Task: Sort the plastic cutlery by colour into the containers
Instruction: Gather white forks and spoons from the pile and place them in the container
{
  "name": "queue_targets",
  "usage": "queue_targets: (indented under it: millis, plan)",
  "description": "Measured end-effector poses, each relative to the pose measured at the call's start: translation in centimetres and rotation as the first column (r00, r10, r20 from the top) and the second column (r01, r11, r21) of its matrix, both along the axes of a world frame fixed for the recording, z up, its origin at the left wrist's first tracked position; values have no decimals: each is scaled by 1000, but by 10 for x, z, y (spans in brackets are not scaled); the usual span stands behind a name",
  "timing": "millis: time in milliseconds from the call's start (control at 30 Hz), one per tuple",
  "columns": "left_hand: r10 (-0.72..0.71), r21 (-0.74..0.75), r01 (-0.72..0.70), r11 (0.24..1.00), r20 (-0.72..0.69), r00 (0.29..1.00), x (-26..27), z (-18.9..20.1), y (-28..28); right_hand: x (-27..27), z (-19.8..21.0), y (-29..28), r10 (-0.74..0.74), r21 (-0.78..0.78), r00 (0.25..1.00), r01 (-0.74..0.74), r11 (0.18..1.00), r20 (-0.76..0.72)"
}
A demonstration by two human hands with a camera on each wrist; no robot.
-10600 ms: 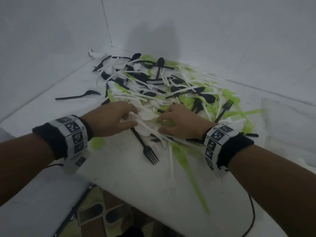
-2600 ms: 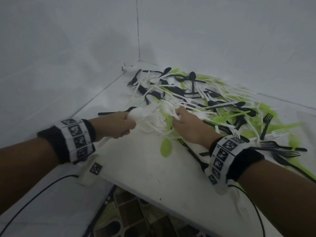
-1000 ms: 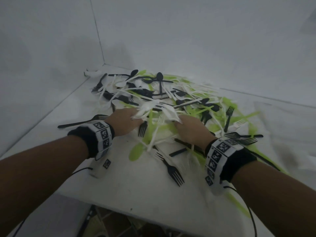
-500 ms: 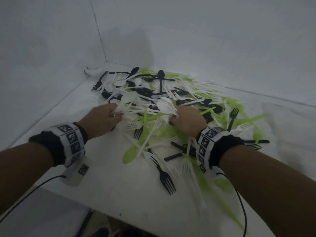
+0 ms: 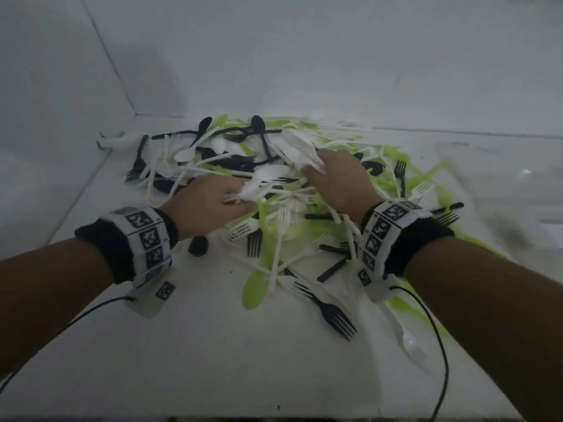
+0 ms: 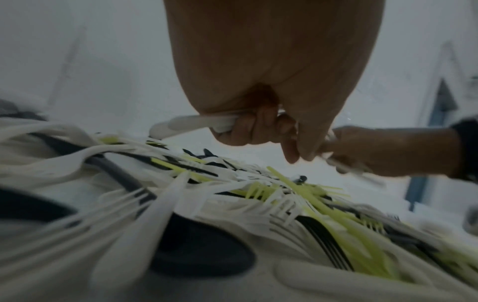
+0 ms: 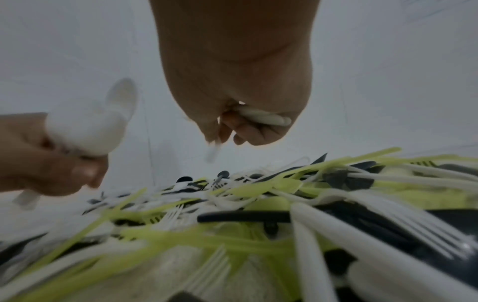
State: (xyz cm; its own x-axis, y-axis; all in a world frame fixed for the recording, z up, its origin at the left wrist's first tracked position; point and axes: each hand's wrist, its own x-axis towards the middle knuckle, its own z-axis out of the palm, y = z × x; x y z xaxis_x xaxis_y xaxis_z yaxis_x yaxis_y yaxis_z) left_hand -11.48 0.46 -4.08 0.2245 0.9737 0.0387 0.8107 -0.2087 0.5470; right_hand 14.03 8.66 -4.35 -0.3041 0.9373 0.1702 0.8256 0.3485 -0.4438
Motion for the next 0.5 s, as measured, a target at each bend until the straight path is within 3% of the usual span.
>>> queue_targets:
  millis: [100,167,333,500]
  plan:
    - [-191,-71,182,981,-132,973,9,-1,12,6,12,-6,-151,-13,951,153,988,-269]
    - [-276,-110,258,960,-213,937,20,-3,17,10,14,-11,-212,-70,912,200,977,-352]
    - [-301,-179,257,950,-300,905,44,-9,21,22,-5,-24,-196,-211,966,159,965,-167]
    - [-347,-262,272,926,-303,888,51,-7,24,38,-26,-27,-206,-249,960,156,956,-191]
